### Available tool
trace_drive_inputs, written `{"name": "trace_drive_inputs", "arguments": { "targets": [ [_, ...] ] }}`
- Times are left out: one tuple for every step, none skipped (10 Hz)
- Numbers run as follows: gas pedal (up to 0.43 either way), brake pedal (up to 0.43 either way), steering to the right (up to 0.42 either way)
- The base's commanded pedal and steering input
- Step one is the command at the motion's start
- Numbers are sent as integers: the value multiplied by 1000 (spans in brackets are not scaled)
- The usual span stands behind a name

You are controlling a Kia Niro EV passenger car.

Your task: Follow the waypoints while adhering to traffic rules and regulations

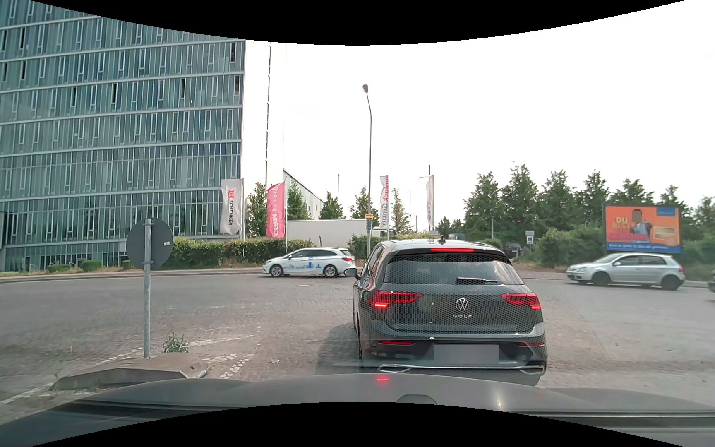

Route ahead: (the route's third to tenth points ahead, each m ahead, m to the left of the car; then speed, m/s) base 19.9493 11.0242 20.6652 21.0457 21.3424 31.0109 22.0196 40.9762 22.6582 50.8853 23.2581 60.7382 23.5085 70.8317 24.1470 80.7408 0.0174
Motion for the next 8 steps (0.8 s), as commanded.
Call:
{"name": "trace_drive_inputs", "arguments": {
  "targets": [
    [0,213,-6],
    [0,213,-6],
    [0,213,-6],
    [0,213,-7],
    [0,213,-6],
    [0,213,-6],
    [0,220,-6],
    [0,226,-6]
  ]
}}
